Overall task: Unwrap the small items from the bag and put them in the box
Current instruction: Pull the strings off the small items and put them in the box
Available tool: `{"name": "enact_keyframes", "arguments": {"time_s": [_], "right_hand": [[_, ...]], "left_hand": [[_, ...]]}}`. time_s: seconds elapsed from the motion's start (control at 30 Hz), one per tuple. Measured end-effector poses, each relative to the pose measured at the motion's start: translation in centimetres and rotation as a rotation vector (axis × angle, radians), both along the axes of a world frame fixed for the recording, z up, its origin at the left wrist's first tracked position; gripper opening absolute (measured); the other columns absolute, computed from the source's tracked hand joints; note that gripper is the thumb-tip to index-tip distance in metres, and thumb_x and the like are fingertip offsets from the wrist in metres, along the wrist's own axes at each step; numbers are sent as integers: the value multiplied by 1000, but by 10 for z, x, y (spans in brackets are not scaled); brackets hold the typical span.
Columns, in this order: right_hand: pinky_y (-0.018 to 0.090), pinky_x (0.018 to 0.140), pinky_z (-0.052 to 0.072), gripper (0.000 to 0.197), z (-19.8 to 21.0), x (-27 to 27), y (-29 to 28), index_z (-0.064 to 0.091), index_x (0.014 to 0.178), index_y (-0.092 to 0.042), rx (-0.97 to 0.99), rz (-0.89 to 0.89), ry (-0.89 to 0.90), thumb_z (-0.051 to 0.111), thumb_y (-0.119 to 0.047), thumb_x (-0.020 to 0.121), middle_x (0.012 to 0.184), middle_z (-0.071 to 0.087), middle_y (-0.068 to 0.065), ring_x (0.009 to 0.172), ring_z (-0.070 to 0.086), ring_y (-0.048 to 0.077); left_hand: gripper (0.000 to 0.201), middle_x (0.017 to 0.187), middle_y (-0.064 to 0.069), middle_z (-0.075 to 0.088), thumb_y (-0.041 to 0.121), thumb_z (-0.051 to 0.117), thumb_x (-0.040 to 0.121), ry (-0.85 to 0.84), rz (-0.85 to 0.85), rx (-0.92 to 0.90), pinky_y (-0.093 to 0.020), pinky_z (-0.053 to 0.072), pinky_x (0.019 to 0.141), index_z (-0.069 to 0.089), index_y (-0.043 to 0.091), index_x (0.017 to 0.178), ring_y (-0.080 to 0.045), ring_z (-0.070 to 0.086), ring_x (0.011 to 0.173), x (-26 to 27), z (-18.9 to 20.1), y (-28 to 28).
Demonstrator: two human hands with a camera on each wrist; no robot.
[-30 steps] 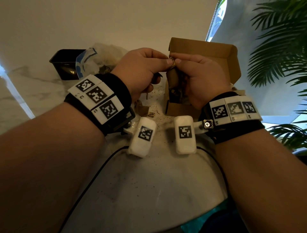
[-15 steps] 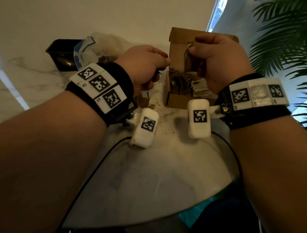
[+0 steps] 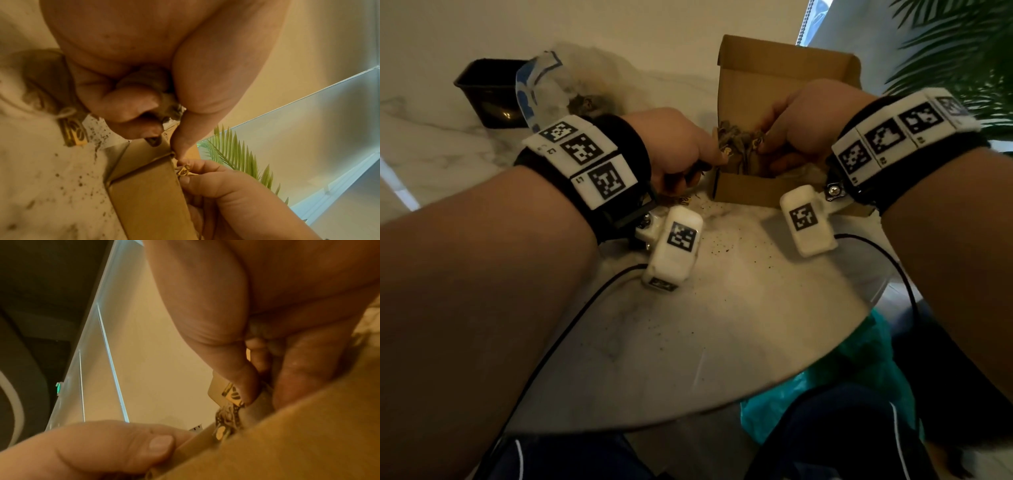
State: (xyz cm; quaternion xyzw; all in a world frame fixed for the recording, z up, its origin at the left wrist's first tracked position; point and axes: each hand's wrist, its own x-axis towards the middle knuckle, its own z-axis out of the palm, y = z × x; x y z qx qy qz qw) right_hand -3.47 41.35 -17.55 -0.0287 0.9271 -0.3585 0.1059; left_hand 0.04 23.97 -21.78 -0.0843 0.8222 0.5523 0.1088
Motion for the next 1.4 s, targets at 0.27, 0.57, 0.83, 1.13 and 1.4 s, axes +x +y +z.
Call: {"name": "enact_keyframes", "arguments": {"time_s": [0.27, 0.57, 0.83, 1.13, 1.4], "right_hand": [[46, 93, 57, 27, 3, 0, -6, 74, 109, -10, 302, 39, 75, 74, -29, 89, 103, 75, 14, 96, 72, 32], [45, 94, 57, 29, -7, -11, -11, 75, 108, -12, 380, 65, 0, 79, -18, 80, 105, 75, 10, 101, 72, 29], [31, 88, 53, 29, -1, -10, -13, 71, 112, -12, 473, 67, 8, 68, -34, 93, 101, 75, 3, 92, 68, 18], [43, 83, 60, 23, 8, 1, -13, 67, 105, -6, 334, 89, 159, 55, -24, 96, 104, 69, 13, 90, 70, 29], [35, 81, 47, 30, -5, 9, -24, 67, 121, -6, 102, 86, -76, 58, -22, 98, 94, 68, 8, 89, 61, 24]], "left_hand": [[32, 94, -10, 57, 21, 70, 94, -22, -12, 19, -25, 38, 47, 68, 3, 121, -18, 50, 68, -5, -2, 0], [31, 96, -9, 59, 17, 68, 95, -24, -25, 20, -25, 37, 49, 68, 6, 123, -15, 49, 65, -5, -3, 1], [30, 94, -10, 60, 20, 70, 93, -26, -14, 14, -26, 38, 49, 69, 7, 120, -17, 50, 66, -1, -1, 3], [20, 74, -1, 57, 32, 52, 99, -28, 176, 264, -18, 33, 41, 62, 15, 102, -12, 47, 52, 9, 6, 7], [12, 73, 1, 55, 22, 49, 93, 76, 246, 334, -17, 33, 41, 58, 15, 97, -12, 47, 50, 11, 20, -8]]}}
